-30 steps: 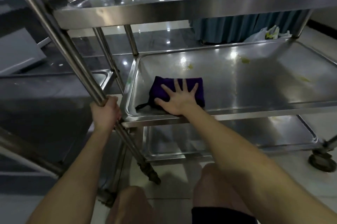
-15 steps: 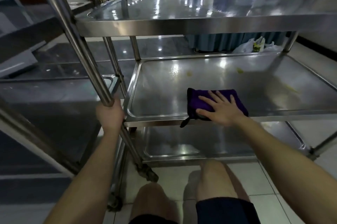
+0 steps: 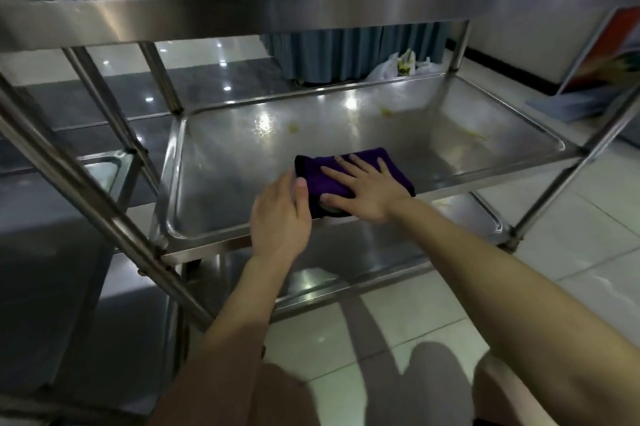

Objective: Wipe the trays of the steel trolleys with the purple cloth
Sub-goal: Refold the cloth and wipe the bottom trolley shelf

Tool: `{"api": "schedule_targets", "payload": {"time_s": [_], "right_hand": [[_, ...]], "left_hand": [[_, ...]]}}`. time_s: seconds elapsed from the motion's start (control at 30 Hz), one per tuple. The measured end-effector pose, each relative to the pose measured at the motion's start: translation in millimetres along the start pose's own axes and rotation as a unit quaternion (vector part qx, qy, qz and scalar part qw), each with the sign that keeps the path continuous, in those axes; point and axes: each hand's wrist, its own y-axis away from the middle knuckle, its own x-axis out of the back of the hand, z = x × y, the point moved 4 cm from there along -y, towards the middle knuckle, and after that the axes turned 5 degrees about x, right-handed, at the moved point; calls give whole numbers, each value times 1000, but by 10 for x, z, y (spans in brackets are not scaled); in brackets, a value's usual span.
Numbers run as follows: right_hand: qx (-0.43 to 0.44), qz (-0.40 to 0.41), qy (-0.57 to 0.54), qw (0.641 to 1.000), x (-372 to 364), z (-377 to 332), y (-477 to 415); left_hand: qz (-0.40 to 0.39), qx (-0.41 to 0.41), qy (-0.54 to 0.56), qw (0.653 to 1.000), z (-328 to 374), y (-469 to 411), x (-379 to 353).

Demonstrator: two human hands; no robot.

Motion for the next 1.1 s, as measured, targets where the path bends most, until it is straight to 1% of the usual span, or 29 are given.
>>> {"api": "schedule_targets", "payload": {"time_s": [0.07,0.1,0.2,0.3,0.4,0.47,0.53,0.6,0.7,0.77,0.8,0.87,0.93,1.0,1.1], "right_hand": [[10,2,7,1000,18,23,10],[16,-1,8,1000,29,50,23],[31,-6,8,999,66,212,94],[22,-10,-7,1000,158,601,256],[-21,-3,-9,1000,266,1209,498],[-67,-3,-6,998,349,1622,612],[-105,-9,-9,994,429,1921,683],[-117,-14,-12,993,455,2052,724],[-97,5,-9,995,421,2022,719],[-88,8,-17,996,390,1994,698],[-85,6,-19,996,376,1995,680],[-77,-2,-20,997,360,2006,635],[-62,0,-20,998,340,2045,610],[-34,1,-23,999,336,2156,609],[1,-11,-34,999,453,2592,628]], "left_hand": [[-5,-8,-60,998,-8,-27,-48],[-3,-10,-74,997,-8,-31,-64],[5,-16,-90,996,-17,-39,-88],[-8,-21,-123,992,-16,-38,-126],[10,-25,-128,991,-1,-45,-122],[-6,-12,-151,989,36,-102,-134],[-36,21,-180,983,104,-195,-153],[-47,61,-207,975,227,-269,-159],[-9,77,-237,968,603,-281,-318],[6,43,-215,976,980,-308,-623],[-1,27,-199,980,1169,-341,-801],[-22,27,-176,984,1443,-419,-1106],[-14,58,-184,981,1513,-477,-1281],[0,80,-219,973,1461,-497,-1346],[-17,79,-253,964,1406,-514,-1394]]}}
